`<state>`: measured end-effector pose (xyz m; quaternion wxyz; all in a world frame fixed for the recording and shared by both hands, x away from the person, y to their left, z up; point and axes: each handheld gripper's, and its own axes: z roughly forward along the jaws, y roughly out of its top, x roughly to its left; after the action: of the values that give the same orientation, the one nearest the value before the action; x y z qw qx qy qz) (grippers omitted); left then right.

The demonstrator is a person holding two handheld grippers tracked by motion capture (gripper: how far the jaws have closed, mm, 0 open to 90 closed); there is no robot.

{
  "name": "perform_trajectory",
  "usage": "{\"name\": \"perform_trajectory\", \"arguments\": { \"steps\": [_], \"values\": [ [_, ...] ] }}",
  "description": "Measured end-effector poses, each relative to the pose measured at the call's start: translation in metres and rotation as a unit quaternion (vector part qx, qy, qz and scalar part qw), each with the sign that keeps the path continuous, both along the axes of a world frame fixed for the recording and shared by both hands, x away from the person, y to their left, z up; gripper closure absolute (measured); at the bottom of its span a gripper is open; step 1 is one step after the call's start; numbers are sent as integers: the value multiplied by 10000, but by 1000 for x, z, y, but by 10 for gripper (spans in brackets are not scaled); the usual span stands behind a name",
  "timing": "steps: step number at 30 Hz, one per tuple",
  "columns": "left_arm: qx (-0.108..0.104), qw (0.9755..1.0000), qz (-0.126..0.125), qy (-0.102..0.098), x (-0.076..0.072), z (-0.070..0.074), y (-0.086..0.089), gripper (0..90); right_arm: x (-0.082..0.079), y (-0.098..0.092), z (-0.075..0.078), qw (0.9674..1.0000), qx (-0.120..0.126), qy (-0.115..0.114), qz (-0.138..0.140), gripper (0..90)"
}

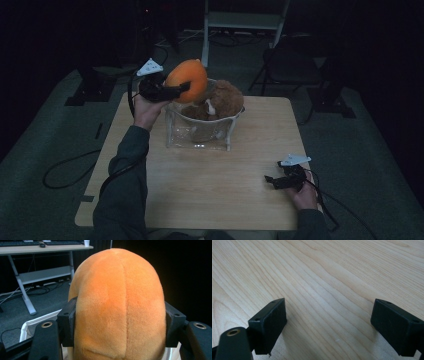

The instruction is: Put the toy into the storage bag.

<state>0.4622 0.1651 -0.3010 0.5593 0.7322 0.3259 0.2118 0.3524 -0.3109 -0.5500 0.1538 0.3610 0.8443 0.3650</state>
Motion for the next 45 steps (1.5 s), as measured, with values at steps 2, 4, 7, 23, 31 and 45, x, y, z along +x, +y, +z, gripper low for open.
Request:
{"name": "perform_trajectory", "arguments": {
  "steps": [2, 4, 7, 23, 31, 45],
  "values": [
    [14, 10000, -1, 4, 0, -1, 0, 326, 0, 0, 0, 10000, -3, -2, 1, 126],
    [17, 10000, -6, 8, 0, -1, -1, 326, 0, 0, 0, 10000, -4, -2, 0, 125],
    [4, 10000, -13, 15, 1, -2, -1, 327, 0, 0, 0, 10000, -4, -3, 0, 125],
    [-3, 10000, -17, 89, 4, -10, -2, 327, 0, 0, 0, 10000, -3, 5, -5, 125],
    [-6, 9999, -5, 121, 5, -14, -2, 326, 0, 0, 0, 10000, -3, 5, -6, 125],
    [-11, 9999, -5, 172, 7, -20, -3, 326, 0, 0, 0, 10000, -2, 5, -6, 126]
  ]
}}
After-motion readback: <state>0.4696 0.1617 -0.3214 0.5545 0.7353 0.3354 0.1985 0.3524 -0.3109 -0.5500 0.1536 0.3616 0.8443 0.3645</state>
